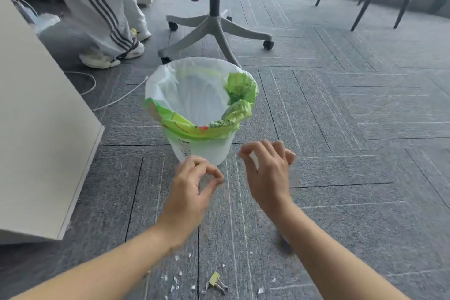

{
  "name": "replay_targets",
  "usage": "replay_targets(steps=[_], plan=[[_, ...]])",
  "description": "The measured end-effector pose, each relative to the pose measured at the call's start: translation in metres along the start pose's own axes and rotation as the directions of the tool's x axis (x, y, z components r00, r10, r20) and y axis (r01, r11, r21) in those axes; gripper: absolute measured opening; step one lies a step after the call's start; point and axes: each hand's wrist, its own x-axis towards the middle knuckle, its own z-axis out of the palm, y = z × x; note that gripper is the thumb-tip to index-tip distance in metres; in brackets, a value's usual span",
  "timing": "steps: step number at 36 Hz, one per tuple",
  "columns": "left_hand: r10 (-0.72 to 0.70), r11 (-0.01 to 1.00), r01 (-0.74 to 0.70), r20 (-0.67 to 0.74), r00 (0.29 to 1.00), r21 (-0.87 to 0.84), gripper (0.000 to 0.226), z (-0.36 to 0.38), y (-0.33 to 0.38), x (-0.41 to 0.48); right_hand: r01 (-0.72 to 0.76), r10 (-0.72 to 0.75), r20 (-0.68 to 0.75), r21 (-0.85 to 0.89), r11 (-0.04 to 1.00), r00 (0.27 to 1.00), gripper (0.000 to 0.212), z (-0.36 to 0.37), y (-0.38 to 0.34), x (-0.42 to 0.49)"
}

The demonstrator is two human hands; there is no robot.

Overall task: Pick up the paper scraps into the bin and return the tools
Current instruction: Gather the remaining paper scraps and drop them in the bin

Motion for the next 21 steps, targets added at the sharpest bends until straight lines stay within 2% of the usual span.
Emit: replay_targets(steps=[4, 7, 9, 11, 15, 21], plan=[[0.158, 0.985, -0.139, -0.21, 0.965, 0.102, 0.005, -0.043, 0.028, 0.047, 0.084, -0.084, -0.016, 0.007, 0.996, 0.996, 0.004, 0.0, -0.044, 0.08], [0.128, 0.98, -0.073, -0.304, 0.944, 0.185, 0.006, -0.066, 0.033, 0.087, 0.054, -0.052, 0.136, -0.01, 0.998, 0.989, 0.007, 0.005, -0.065, 0.123], [0.032, 0.979, 0.027, -0.281, 0.959, 0.202, 0.007, -0.075, 0.026, 0.113, 0.006, 0.022, 0.258, -0.107, 0.994, 0.966, 0.01, 0.011, -0.07, 0.139], [-0.041, 0.969, 0.087, -0.197, 0.98, 0.232, 0.01, -0.079, 0.02, 0.132, -0.015, 0.082, 0.334, -0.199, 0.98, 0.939, 0.014, 0.018, -0.069, 0.147], [-0.13, 0.875, 0.125, -0.021, 0.991, 0.469, 0.017, -0.078, 0.016, 0.147, -0.042, 0.144, 0.376, -0.268, 0.963, 0.915, 0.025, 0.024, -0.064, 0.143], [-0.177, 0.793, 0.191, -0.081, 0.981, 0.578, 0.007, -0.072, 0.01, 0.146, -0.066, 0.156, 0.328, -0.269, 0.961, 0.932, 0.012, 0.018, -0.059, 0.129]])
